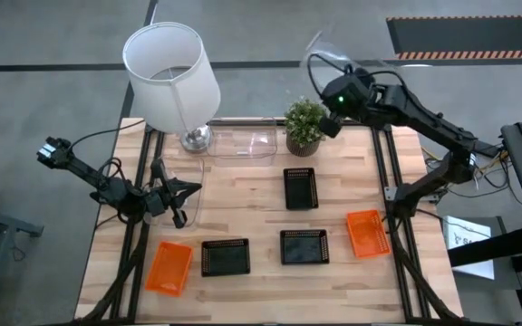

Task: Stack baskets by color
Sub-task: Stack the top right transparent bin on the top left transparent bin

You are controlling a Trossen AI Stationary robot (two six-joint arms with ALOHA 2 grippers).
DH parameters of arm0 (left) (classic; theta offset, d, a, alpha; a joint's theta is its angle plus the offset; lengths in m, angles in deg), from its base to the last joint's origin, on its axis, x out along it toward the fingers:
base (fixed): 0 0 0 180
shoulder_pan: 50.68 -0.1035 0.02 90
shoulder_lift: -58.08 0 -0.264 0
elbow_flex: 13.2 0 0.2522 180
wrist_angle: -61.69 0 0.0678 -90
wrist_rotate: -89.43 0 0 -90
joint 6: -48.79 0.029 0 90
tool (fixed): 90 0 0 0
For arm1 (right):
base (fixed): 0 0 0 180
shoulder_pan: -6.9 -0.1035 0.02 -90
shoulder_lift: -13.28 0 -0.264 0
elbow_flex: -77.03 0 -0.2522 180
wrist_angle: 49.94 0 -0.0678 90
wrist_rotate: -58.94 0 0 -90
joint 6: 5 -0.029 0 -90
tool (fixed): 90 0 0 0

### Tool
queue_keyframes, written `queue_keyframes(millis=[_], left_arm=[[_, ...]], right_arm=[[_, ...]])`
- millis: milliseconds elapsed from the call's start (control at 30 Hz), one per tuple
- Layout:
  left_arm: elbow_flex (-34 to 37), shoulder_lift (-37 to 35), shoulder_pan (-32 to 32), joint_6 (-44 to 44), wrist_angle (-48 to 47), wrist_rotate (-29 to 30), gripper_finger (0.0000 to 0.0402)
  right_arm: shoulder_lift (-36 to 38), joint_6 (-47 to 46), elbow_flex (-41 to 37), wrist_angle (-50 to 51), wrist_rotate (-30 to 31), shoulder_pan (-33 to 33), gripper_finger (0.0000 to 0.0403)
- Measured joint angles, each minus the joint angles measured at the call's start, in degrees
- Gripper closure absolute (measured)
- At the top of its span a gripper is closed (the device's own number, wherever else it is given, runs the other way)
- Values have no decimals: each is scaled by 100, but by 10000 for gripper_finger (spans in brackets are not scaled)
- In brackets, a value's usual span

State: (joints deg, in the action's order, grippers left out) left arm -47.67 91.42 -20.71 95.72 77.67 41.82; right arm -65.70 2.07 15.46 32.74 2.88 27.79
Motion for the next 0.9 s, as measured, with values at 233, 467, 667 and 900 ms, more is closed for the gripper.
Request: queue_keyframes(millis=[233, 467, 667, 900], left_arm=[[2, 0, 0, -1, 0, 0, 402], [2, 2, -2, -1, 2, 0, 402], [4, 35, 0, -5, 2, 0, 402], [7, 81, -1, -3, 28, 1, 402]], right_arm=[[-142, 469, 502, 86, -260, -1023, 394], [-694, 993, 868, 87, -1133, -1700, 394], [-1340, 1227, 1119, 121, -1537, -1858, 394], [-2098, 1309, 1615, 184, -2349, -1825, 394]])
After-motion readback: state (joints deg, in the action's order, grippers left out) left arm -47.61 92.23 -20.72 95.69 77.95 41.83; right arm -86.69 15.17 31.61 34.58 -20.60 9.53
